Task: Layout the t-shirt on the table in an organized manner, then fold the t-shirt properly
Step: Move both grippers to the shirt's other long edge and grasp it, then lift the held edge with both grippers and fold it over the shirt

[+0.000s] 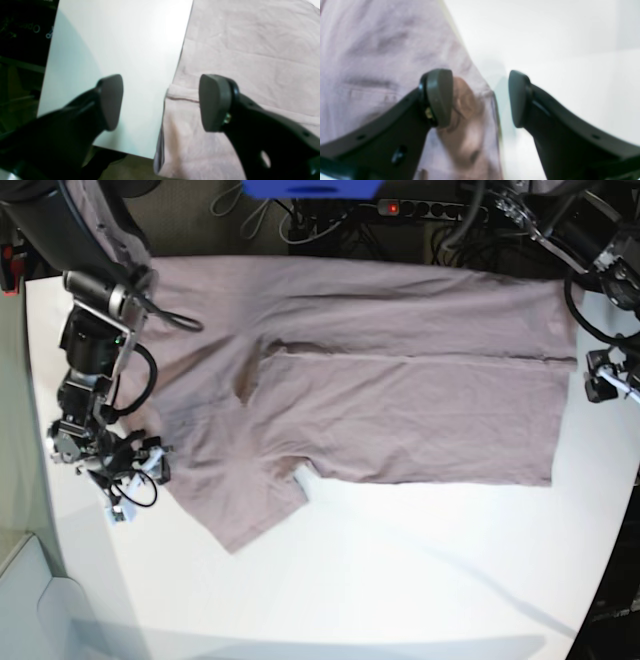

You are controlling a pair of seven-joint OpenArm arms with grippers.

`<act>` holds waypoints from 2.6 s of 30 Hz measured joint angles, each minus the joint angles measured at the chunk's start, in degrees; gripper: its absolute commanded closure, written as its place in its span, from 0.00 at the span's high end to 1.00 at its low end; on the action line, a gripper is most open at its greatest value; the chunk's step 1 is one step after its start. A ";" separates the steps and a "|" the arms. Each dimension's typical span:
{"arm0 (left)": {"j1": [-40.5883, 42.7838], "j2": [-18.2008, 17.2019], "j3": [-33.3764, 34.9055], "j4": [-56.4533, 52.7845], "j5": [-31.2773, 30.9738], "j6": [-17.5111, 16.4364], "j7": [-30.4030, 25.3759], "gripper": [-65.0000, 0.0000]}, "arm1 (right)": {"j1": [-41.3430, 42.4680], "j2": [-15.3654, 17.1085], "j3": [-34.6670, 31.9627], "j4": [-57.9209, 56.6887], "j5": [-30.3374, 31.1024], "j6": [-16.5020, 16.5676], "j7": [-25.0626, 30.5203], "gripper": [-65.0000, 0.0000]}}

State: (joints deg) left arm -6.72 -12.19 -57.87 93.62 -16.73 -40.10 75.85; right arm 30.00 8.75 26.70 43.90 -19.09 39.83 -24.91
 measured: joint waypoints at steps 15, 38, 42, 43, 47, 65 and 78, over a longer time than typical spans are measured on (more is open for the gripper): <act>-6.32 -0.55 12.02 -21.42 0.20 0.22 -23.34 0.71 | -1.01 0.24 0.00 0.07 0.68 -0.02 1.42 0.00; -22.58 -10.84 37.51 -66.31 -0.44 6.91 -56.57 0.71 | -1.31 0.24 -0.04 0.09 1.14 -0.02 1.66 0.00; -23.52 -11.28 37.29 -69.88 -1.38 6.40 -59.01 0.71 | -1.33 0.24 -0.04 0.09 1.09 -0.04 1.64 0.00; -23.61 -11.30 37.29 -70.40 -1.40 6.21 -59.74 0.71 | -1.33 0.24 -0.04 0.09 1.07 -0.04 1.64 0.00; -23.65 -11.54 37.29 -71.52 -1.53 6.14 -61.00 0.71 | -1.33 0.24 -0.04 0.09 1.14 -0.02 1.66 0.00; -23.89 -11.76 37.38 -74.64 -2.32 6.29 -61.31 0.00 | -1.33 0.28 -0.04 0.09 1.11 -0.02 1.66 0.00; -17.92 -9.22 33.75 -47.89 -1.46 6.84 -44.39 0.00 | -2.25 -0.24 0.20 3.41 0.44 0.00 -0.44 0.00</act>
State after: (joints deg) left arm -24.64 -21.41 -24.12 45.74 -18.20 -33.26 31.46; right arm 27.75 8.51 26.89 47.31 -18.65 39.83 -25.34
